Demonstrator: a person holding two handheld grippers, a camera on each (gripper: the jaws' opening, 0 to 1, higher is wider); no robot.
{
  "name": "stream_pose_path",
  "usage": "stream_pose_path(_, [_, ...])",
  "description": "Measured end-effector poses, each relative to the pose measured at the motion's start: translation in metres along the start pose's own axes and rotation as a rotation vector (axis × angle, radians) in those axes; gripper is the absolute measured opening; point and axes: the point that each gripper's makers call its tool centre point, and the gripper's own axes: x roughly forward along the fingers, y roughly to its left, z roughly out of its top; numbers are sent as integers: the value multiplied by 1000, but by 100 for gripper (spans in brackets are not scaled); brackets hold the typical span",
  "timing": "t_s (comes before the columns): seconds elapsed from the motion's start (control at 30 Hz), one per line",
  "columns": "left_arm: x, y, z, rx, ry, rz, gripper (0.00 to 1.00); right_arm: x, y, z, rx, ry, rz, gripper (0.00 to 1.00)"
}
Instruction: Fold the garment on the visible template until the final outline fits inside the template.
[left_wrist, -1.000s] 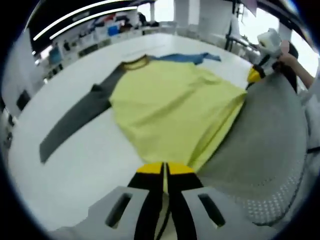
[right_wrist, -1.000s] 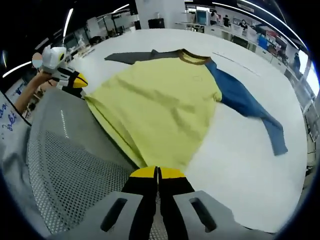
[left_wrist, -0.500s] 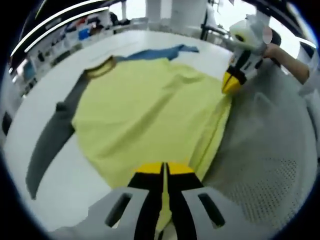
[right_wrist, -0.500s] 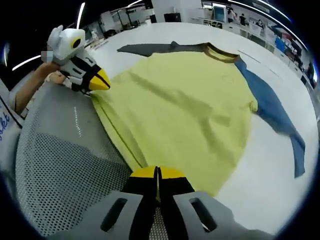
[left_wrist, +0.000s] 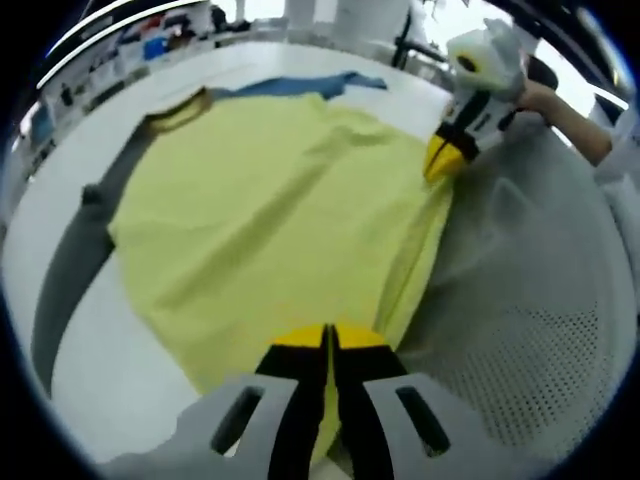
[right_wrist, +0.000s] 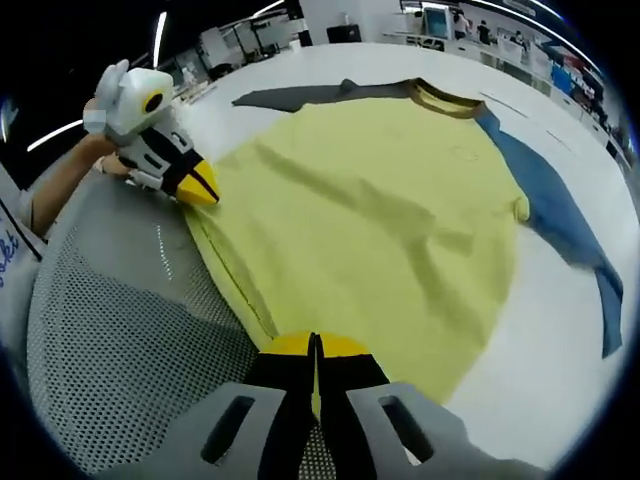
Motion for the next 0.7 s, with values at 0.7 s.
stream_pose_path(0.7, [2,-15,-3,-18,45,-92,0,-3,12,-9,-34,40,65,1])
